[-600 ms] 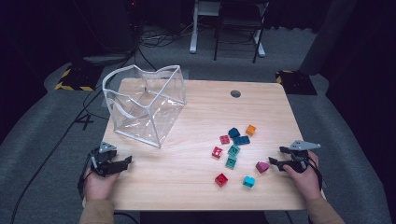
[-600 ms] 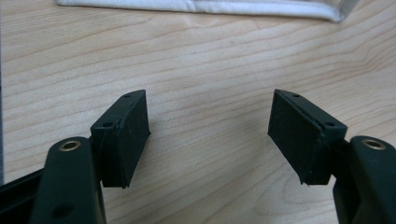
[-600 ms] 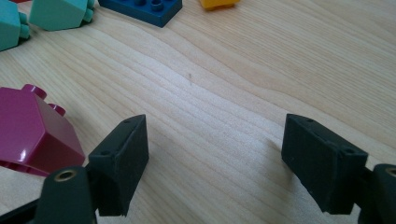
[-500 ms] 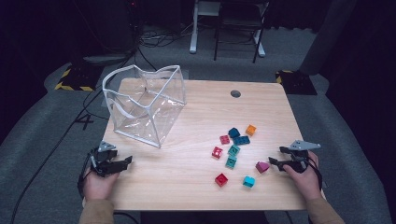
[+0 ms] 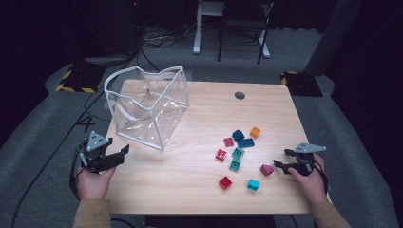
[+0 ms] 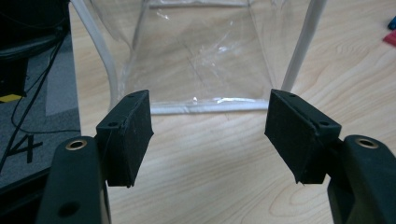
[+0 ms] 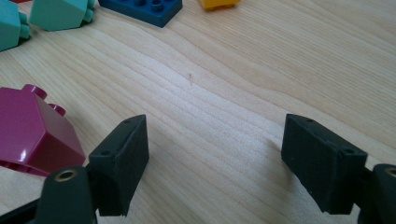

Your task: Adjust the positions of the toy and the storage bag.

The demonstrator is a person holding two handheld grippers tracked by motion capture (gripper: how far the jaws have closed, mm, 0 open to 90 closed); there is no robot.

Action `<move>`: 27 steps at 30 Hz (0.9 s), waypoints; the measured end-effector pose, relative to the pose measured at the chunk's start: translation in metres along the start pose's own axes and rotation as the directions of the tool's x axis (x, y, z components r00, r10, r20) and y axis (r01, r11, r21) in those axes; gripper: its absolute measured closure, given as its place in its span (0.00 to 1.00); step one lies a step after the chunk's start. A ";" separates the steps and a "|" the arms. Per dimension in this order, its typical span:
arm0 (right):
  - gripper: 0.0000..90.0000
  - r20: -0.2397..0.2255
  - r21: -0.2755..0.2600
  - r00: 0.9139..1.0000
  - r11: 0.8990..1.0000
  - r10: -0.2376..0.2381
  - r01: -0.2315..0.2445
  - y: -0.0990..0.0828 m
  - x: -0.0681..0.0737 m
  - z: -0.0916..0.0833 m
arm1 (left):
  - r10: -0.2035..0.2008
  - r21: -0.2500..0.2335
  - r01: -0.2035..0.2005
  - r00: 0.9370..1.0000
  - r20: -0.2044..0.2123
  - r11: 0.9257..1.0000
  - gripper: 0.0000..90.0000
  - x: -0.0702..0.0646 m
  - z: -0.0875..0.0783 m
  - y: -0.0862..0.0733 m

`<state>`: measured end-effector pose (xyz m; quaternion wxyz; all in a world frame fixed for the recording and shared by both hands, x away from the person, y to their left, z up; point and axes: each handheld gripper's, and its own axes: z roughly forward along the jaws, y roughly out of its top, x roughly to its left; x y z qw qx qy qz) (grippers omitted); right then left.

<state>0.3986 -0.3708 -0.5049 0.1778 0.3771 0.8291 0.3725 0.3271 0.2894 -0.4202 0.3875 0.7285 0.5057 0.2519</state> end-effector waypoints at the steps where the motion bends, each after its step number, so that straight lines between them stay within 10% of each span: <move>1: 0.26 0.000 0.000 1.000 1.000 0.000 0.000 0.000 0.000 0.000 | -0.006 -0.006 0.006 1.000 0.006 1.000 0.36 0.001 -0.002 0.003; 6: 0.27 0.006 -0.001 1.000 1.000 0.004 -0.004 0.000 0.001 0.000 | -0.030 -0.079 0.030 1.000 -0.002 0.996 0.35 0.012 -0.009 0.022; 16: 0.27 0.015 0.001 1.000 1.000 0.011 -0.011 0.000 0.002 -0.001 | -0.101 -0.055 0.097 0.992 -0.070 0.994 0.46 0.051 0.020 0.046; 27: 0.40 0.022 0.002 0.999 1.000 0.023 -0.023 -0.001 0.004 -0.004 | -0.087 0.021 0.090 0.992 -0.091 0.996 0.56 0.078 0.066 0.055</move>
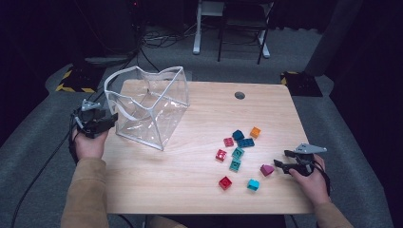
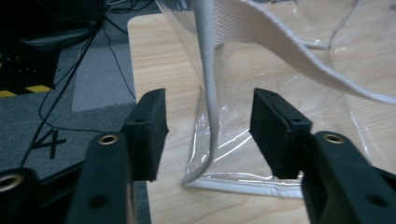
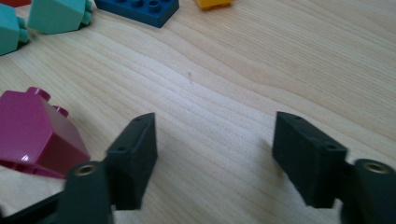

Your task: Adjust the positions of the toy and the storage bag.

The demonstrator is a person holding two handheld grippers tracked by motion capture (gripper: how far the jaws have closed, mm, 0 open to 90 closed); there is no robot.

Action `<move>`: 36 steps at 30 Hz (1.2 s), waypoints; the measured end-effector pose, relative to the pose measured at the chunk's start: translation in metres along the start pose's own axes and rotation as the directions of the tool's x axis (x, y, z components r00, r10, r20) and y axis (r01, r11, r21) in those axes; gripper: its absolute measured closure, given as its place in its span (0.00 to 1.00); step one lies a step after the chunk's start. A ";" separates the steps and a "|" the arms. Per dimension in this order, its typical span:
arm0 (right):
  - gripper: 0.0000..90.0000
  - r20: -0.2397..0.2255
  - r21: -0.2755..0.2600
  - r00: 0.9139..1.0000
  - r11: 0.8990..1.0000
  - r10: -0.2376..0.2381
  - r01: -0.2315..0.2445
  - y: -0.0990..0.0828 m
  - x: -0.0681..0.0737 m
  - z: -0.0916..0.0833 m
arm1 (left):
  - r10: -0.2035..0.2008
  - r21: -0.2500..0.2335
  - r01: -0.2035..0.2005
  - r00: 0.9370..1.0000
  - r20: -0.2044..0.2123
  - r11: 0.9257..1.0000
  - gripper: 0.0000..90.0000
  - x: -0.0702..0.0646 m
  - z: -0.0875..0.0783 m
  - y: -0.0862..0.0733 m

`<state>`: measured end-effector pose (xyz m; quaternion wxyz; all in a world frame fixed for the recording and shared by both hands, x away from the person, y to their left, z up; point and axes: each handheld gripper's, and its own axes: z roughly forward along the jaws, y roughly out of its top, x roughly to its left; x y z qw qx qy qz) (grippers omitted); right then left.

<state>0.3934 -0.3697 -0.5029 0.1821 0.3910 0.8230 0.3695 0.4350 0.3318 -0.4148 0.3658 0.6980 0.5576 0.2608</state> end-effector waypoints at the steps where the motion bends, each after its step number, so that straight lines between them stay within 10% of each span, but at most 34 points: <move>1: 0.44 -0.002 0.008 1.000 1.000 0.001 -0.001 0.000 0.001 -0.002 | 0.010 0.009 -0.010 1.000 0.007 1.000 0.60 0.000 0.004 0.000; 10: 0.46 -0.014 -0.042 1.000 0.999 -0.006 0.006 0.008 0.012 -0.016 | 0.060 0.005 -0.060 0.994 0.097 0.998 0.96 -0.007 0.010 -0.004; 25: 0.46 -0.074 -0.095 0.994 0.993 -0.078 0.071 0.044 0.037 -0.013 | 0.186 -0.054 -0.179 0.962 0.200 0.982 0.97 -0.057 -0.030 -0.042; 36: 0.47 -0.167 -0.126 0.971 0.981 -0.169 0.149 0.082 0.074 0.008 | 0.259 -0.075 -0.248 0.933 0.250 0.966 0.97 -0.103 -0.068 -0.065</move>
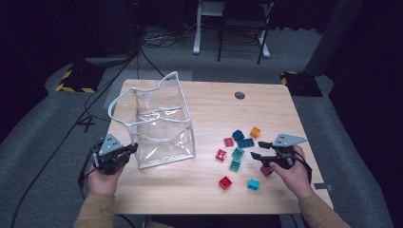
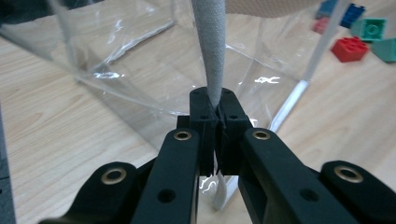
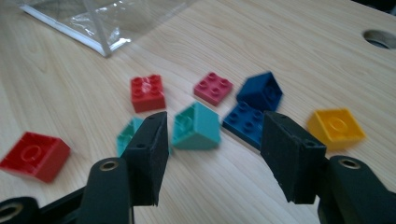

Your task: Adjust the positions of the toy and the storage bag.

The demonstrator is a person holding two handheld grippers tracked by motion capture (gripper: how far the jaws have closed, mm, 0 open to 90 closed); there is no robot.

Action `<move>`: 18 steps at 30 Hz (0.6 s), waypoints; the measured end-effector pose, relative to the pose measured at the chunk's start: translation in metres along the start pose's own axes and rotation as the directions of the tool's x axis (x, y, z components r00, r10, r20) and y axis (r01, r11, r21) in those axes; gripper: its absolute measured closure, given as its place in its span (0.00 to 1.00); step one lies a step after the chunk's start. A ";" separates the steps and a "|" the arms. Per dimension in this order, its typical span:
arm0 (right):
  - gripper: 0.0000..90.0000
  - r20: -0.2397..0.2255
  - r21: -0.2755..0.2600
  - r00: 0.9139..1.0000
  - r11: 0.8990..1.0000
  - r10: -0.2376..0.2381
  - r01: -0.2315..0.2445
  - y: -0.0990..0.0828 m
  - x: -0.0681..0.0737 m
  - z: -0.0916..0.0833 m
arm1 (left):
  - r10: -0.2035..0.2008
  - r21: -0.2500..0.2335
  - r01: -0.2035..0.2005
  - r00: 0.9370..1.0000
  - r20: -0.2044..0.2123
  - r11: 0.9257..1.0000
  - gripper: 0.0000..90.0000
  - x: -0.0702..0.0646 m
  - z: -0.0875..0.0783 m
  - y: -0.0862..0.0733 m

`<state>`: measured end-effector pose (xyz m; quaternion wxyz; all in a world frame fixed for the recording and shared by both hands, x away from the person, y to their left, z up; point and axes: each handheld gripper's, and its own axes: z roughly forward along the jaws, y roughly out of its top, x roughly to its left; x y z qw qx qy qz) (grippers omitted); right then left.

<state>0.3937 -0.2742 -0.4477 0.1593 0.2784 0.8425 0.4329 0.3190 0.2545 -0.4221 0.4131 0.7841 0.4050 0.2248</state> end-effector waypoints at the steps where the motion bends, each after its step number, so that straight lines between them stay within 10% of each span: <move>1: 0.47 -0.026 -0.003 1.000 1.000 -0.016 0.016 0.007 0.007 0.007 | 0.010 -0.001 -0.010 1.000 0.010 1.000 0.97 -0.008 -0.004 0.000; 10: 0.49 -0.121 -0.025 0.991 0.998 -0.061 0.058 0.031 0.031 0.034 | 0.042 -0.003 -0.042 0.999 0.032 0.999 0.97 -0.031 -0.013 -0.003; 18: 0.64 -0.225 -0.035 0.963 0.989 -0.150 0.146 0.065 0.064 0.066 | 0.060 -0.012 -0.059 0.996 0.068 0.998 0.97 -0.048 -0.017 -0.005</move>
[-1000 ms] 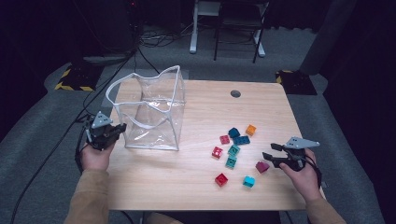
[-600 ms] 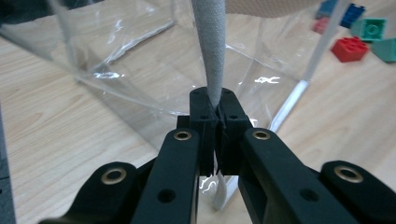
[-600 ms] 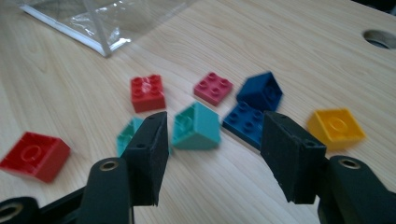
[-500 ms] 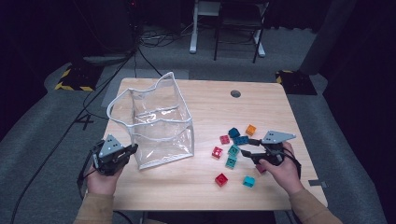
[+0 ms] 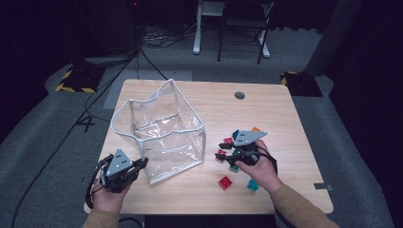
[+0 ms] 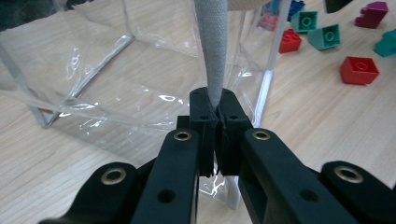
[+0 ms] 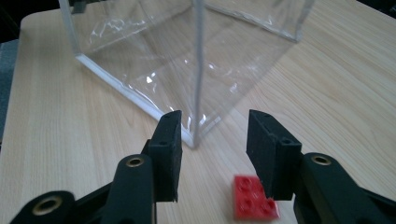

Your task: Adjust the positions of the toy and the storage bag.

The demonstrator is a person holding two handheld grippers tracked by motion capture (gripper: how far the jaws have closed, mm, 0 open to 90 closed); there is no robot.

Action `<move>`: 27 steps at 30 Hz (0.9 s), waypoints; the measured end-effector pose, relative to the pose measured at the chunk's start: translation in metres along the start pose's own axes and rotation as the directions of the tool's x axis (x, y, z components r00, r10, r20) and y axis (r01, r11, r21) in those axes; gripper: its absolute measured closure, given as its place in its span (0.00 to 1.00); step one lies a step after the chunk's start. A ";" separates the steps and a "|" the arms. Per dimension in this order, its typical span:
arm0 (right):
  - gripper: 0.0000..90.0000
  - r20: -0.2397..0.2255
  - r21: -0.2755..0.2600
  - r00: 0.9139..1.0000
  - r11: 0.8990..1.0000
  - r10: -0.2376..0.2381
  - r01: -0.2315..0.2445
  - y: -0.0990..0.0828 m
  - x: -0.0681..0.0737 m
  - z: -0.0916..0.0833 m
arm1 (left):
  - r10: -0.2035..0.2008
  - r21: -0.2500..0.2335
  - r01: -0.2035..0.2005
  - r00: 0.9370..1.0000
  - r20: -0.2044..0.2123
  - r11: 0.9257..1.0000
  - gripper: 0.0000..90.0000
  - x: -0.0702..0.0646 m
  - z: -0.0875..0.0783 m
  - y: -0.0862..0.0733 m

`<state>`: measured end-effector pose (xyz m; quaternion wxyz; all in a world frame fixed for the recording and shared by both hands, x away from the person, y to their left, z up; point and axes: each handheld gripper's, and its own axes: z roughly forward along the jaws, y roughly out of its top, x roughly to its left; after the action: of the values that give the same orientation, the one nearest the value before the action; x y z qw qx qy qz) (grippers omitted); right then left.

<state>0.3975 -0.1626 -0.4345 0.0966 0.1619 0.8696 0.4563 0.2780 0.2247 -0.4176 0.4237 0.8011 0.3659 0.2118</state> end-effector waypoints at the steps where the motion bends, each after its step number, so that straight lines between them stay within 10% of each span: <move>1: 0.65 -0.008 -0.002 1.000 1.000 -0.006 0.006 0.003 0.002 0.004 | 0.009 0.001 -0.009 1.000 0.003 1.000 0.97 -0.002 -0.001 0.000; 9: 0.77 -0.032 -0.016 0.999 0.999 -0.031 0.030 0.021 0.006 0.025 | 0.022 0.001 -0.022 1.000 0.010 1.000 0.97 -0.012 -0.004 -0.002; 12: 0.96 -0.035 -0.012 0.999 1.000 -0.025 0.024 0.027 0.008 0.030 | 0.018 0.001 -0.018 1.000 0.009 1.000 0.97 -0.013 -0.006 -0.006; 27: 0.97 -0.128 -0.010 0.989 0.997 -0.077 0.077 0.005 0.065 -0.003 | 0.050 0.008 -0.050 0.998 0.037 0.999 0.97 -0.020 -0.018 -0.017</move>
<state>0.3371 -0.1383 -0.4299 0.0586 0.0984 0.8785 0.4638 0.2466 0.2256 -0.4228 0.4214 0.8156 0.3389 0.2059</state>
